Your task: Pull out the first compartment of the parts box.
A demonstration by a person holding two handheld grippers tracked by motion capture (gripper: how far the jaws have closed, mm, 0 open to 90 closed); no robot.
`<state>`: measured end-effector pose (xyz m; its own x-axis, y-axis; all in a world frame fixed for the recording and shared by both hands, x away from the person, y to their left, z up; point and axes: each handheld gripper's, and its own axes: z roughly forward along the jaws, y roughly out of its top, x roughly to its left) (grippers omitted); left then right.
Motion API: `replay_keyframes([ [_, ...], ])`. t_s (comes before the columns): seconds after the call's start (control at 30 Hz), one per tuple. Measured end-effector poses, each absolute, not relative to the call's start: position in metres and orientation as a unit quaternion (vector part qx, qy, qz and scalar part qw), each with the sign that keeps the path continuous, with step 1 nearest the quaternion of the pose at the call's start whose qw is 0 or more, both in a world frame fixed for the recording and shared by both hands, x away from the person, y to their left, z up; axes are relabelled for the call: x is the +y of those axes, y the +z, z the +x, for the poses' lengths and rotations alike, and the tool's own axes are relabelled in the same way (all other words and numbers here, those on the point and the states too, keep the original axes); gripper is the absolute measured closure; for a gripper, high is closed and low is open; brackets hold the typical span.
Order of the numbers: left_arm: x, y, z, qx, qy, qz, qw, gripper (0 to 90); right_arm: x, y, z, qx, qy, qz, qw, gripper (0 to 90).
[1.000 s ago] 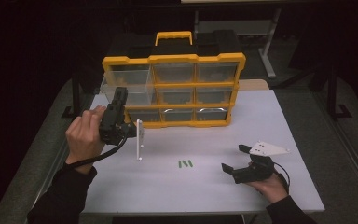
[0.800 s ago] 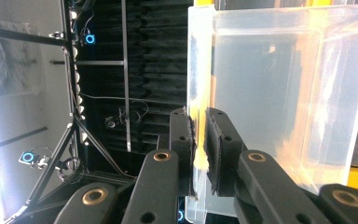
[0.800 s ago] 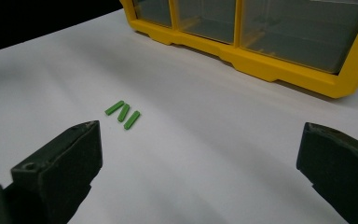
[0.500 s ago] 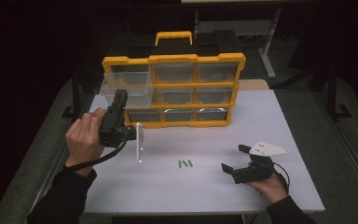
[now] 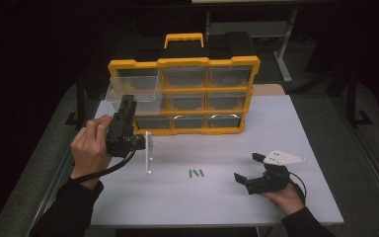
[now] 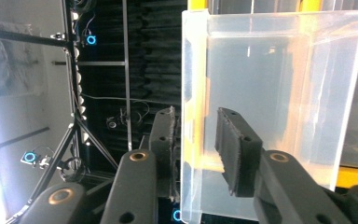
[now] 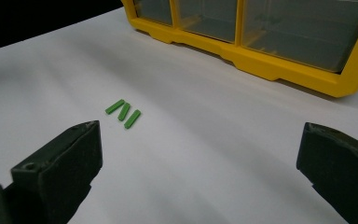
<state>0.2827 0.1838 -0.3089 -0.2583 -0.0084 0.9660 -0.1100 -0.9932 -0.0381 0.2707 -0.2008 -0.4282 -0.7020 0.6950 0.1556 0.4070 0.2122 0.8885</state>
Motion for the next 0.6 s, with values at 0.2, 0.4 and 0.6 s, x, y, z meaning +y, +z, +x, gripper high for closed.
replay_keyframes([
  [0.2,0.182,-0.317,0.282,-0.04,0.796,0.603,0.037,52.9,-0.202,-0.429,0.271,0.765,0.515,0.36,0.141,0.0],
  [0.4,0.181,-0.323,0.281,-0.041,0.795,0.605,0.037,47.0,-0.202,-0.428,0.27,0.765,0.514,0.36,0.142,0.0],
  [0.6,0.183,-0.328,0.279,-0.043,0.796,0.603,0.039,40.5,-0.201,-0.429,0.27,0.767,0.513,0.359,0.142,0.0],
])
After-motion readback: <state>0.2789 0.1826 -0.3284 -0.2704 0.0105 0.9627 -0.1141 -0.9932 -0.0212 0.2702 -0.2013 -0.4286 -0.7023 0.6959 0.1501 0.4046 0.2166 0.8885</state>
